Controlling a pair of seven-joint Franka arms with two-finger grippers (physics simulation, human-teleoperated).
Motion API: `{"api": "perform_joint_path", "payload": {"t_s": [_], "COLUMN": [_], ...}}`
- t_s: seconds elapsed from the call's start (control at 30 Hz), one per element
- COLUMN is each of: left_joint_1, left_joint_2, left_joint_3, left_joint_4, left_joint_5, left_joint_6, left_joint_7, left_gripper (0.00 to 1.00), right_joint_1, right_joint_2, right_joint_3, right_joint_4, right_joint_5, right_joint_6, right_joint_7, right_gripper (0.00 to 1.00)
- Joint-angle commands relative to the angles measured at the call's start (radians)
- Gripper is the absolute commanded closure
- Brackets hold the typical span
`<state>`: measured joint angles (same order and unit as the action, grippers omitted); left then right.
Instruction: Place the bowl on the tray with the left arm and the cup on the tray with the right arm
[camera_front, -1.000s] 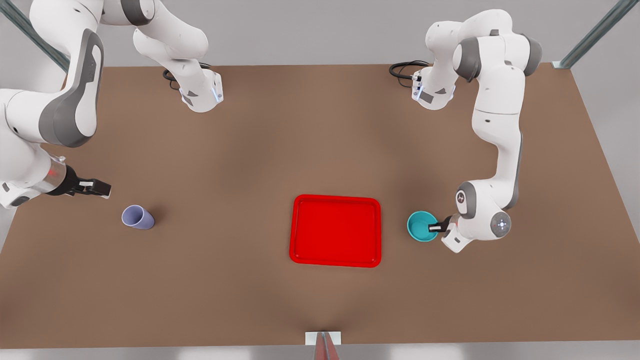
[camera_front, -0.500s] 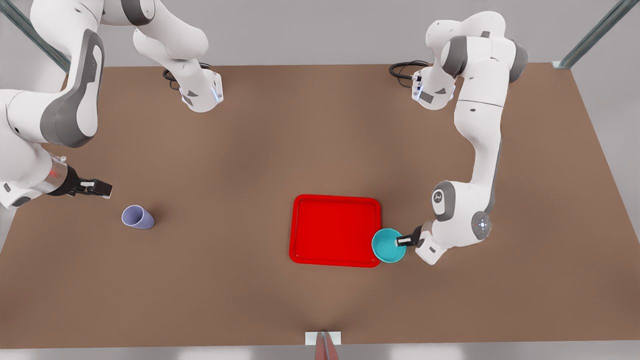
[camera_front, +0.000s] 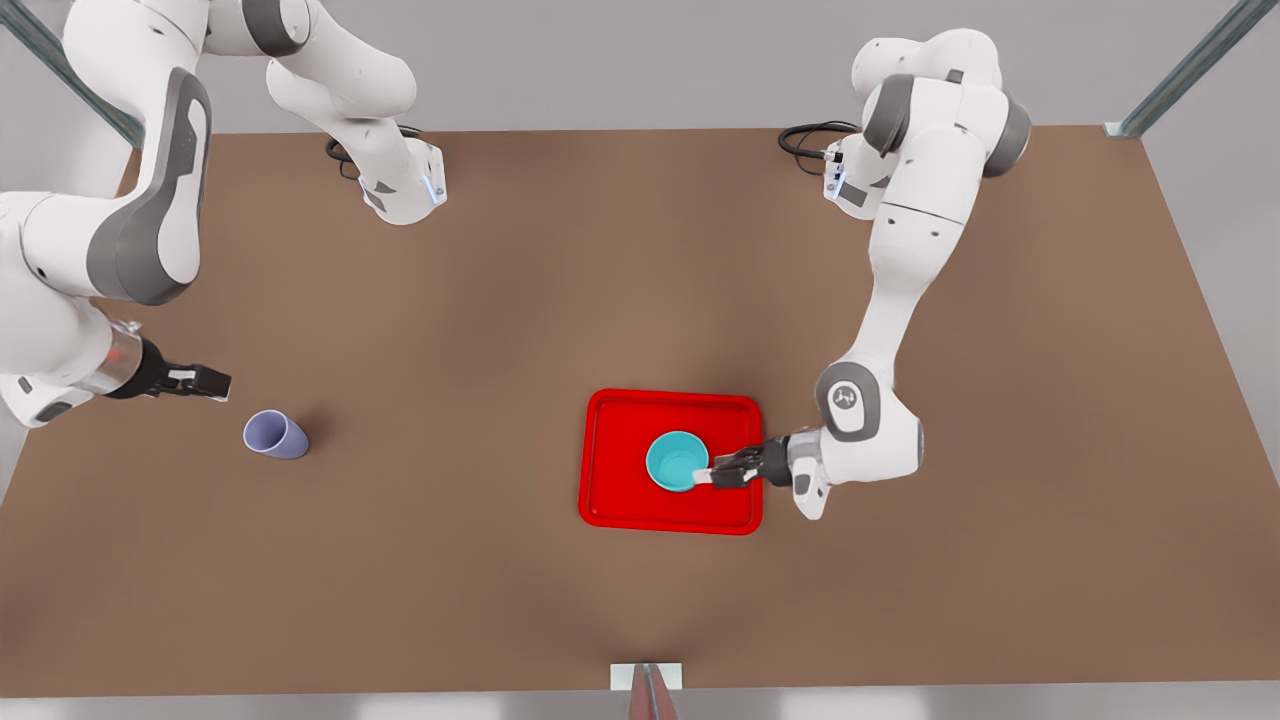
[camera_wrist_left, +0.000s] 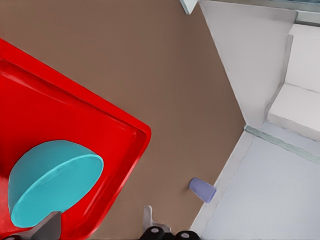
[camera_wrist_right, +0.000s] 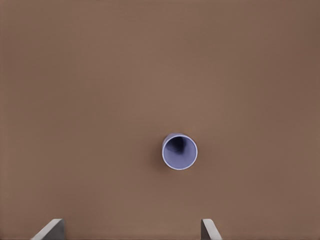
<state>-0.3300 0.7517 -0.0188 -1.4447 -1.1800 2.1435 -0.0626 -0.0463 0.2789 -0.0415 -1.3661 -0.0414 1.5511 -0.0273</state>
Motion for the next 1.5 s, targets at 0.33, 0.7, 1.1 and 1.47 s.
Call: {"api": "perform_joint_path", "payload": {"t_s": [0.33, 0.7, 1.1, 1.47], "left_joint_1": [0.197, 0.198, 0.198, 0.197], "left_joint_2": [-0.630, -0.612, -0.577, -0.571], "left_joint_3": [0.057, 0.065, 0.066, 0.065], "left_joint_4": [0.032, 0.027, 0.027, 0.027], "left_joint_5": [1.257, 1.258, 1.278, 1.278], "left_joint_6": [-0.675, -0.712, -0.709, -0.712], "left_joint_7": [0.113, 0.113, 0.113, 0.112], "left_gripper": [0.00, 0.00, 0.00, 0.00], "right_joint_1": [-0.001, -0.044, -0.195, -0.221], "right_joint_2": [0.017, -0.040, 0.057, 0.183], "right_joint_3": [0.006, -0.003, -0.003, -0.004], "right_joint_4": [0.021, -0.496, -0.577, -0.536], "right_joint_5": [0.025, -0.006, -0.005, -0.008], "right_joint_6": [-0.005, 0.478, 0.592, 0.676], "right_joint_7": [0.000, -0.045, -0.164, -0.183], "right_gripper": [0.00, 0.00, 0.00, 0.00]}}
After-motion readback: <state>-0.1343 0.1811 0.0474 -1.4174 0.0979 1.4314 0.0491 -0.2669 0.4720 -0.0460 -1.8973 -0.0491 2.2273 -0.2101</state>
